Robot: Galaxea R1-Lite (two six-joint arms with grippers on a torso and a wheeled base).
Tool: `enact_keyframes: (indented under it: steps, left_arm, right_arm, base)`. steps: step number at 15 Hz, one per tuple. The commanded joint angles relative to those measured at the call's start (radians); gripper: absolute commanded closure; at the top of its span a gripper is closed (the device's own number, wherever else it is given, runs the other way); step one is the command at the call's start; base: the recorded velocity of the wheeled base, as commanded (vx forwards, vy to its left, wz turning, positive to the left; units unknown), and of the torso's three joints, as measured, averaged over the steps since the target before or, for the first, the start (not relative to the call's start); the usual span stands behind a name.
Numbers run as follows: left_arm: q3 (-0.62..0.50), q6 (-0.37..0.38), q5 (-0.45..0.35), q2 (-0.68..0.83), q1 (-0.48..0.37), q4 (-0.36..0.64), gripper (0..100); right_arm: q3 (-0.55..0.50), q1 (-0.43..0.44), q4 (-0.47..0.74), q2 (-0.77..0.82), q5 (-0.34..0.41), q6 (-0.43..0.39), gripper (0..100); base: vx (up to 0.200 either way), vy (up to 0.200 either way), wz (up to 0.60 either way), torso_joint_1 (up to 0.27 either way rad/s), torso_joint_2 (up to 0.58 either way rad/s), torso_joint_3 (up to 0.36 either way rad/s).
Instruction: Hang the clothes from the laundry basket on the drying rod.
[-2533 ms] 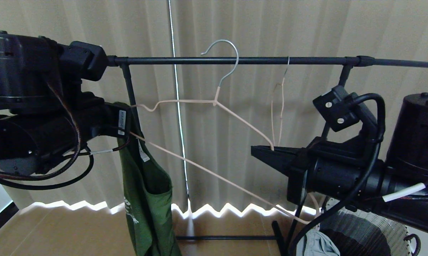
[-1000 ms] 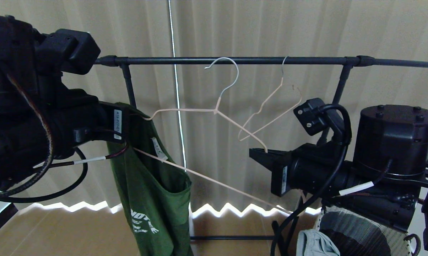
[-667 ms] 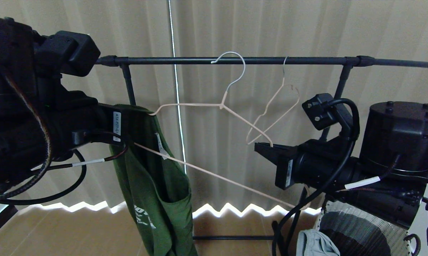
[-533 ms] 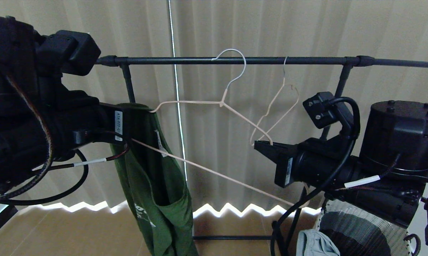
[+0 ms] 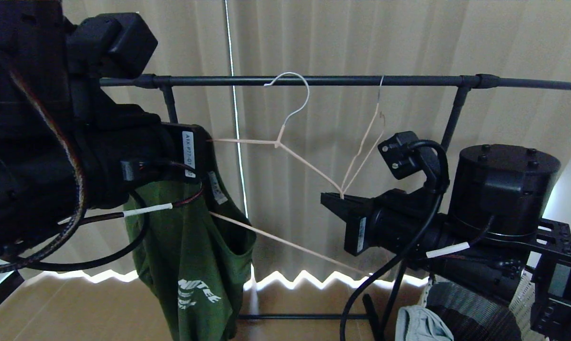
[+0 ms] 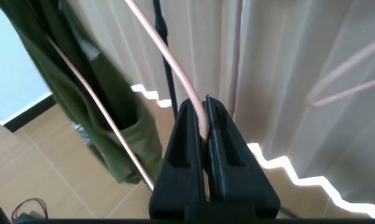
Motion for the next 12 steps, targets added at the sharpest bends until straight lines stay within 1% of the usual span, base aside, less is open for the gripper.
enact_keyframes:
  steps: [1,2,3,5,6,7,8,9,11,12]
  left_arm:
    - [-0.029,-0.016,-0.002,0.024,-0.046,-0.001,100]
    - [-0.045,-0.038,-0.008,0.029,-0.076,-0.001,100]
    - [-0.046,-0.039,-0.008,0.035,-0.093,-0.001,100]
    - [-0.032,-0.039,-0.014,0.035,-0.102,0.001,100]
    - [-0.016,-0.036,-0.039,0.029,-0.104,0.001,100]
    - [0.001,-0.036,-0.080,0.024,-0.105,0.001,100]
    - [0.004,-0.036,-0.089,0.021,-0.104,0.001,100]
    - [0.029,-0.035,-0.131,0.004,-0.104,0.002,100]
    - [0.049,-0.033,-0.174,-0.004,-0.105,-0.002,100]
    - [0.053,-0.033,-0.227,-0.013,-0.104,-0.002,100]
  right_arm:
    - [-0.003,0.002,0.000,0.024,0.001,0.000,100]
    - [-0.007,0.004,-0.001,0.038,0.001,0.001,100]
    - [-0.020,0.004,-0.001,0.045,0.001,0.001,100]
    - [-0.040,0.007,-0.029,0.073,0.000,0.000,100]
    - [-0.040,0.014,-0.044,0.079,0.000,-0.002,100]
    - [-0.040,0.016,-0.049,0.082,-0.002,-0.002,100]
    - [-0.040,0.016,-0.049,0.079,-0.002,-0.002,100]
    - [-0.035,0.016,-0.049,0.071,-0.002,-0.002,100]
    - [-0.030,0.019,-0.049,0.062,-0.002,-0.002,100]
    - [-0.026,0.037,-0.049,0.059,-0.002,0.000,100]
  base:
    - [0.000,0.000,0.00,0.000,0.00,0.000]
    - [0.000,0.000,0.00,0.000,0.00,0.000]
    - [0.000,0.000,0.00,0.000,0.00,0.000]
    - [0.000,0.000,0.00,0.000,0.00,0.000]
    - [0.000,0.000,0.00,0.000,0.00,0.000]
    - [0.000,0.000,0.00,0.000,0.00,0.000]
    - [0.000,0.000,0.00,0.000,0.00,0.000]
    - [0.000,0.000,0.00,0.000,0.00,0.000]
    - [0.000,0.000,0.00,0.000,0.00,0.000]
    - [0.000,0.000,0.00,0.000,0.00,0.000]
